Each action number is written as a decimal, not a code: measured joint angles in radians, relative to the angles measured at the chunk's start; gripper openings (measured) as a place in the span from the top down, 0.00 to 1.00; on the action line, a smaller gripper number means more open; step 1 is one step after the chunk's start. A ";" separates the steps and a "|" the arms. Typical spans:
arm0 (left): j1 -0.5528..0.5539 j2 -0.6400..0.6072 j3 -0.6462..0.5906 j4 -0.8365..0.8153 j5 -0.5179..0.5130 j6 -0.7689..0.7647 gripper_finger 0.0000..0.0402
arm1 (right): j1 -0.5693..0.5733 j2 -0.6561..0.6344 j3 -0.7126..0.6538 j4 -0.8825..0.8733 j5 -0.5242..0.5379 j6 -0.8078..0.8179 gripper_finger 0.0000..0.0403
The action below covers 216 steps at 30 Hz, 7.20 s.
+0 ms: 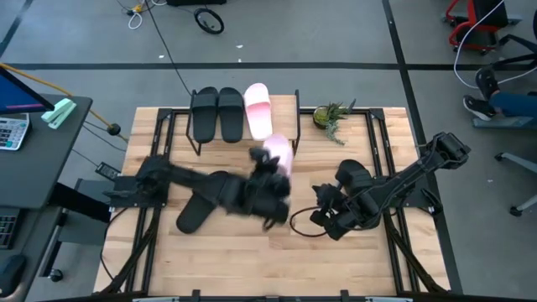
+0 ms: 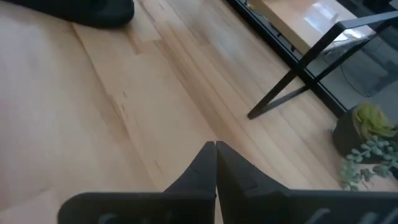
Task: Pick and place slides into the shelf
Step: Put the pink slipper on the shelf, then put the black slipper under the shelf
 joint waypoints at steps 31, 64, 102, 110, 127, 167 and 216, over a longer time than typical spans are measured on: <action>0.671 0.150 -0.002 0.602 0.610 0.532 0.97 | 0.047 0.000 0.000 -0.075 0.036 0.068 0.99; 0.680 0.152 -0.033 0.470 0.478 0.635 0.97 | 0.151 0.000 0.000 -0.072 0.027 0.177 0.99; 0.621 0.152 -0.127 0.521 0.329 0.665 0.64 | 0.151 0.000 0.000 -0.072 0.037 0.132 0.99; 0.508 0.108 -0.126 0.409 0.113 0.658 0.52 | 0.150 0.000 0.000 -0.072 0.056 0.133 0.99; -0.085 -0.077 -0.163 -0.360 0.663 -0.459 0.62 | 0.151 0.000 -0.001 -0.063 0.057 0.178 0.99; -0.141 -0.078 -0.874 -0.157 0.586 -0.784 0.96 | 0.150 0.000 -0.001 -0.046 0.118 0.132 0.99; 0.184 -0.075 -0.692 0.302 0.518 -0.531 0.60 | 0.150 0.000 -0.001 -0.047 0.117 0.132 0.99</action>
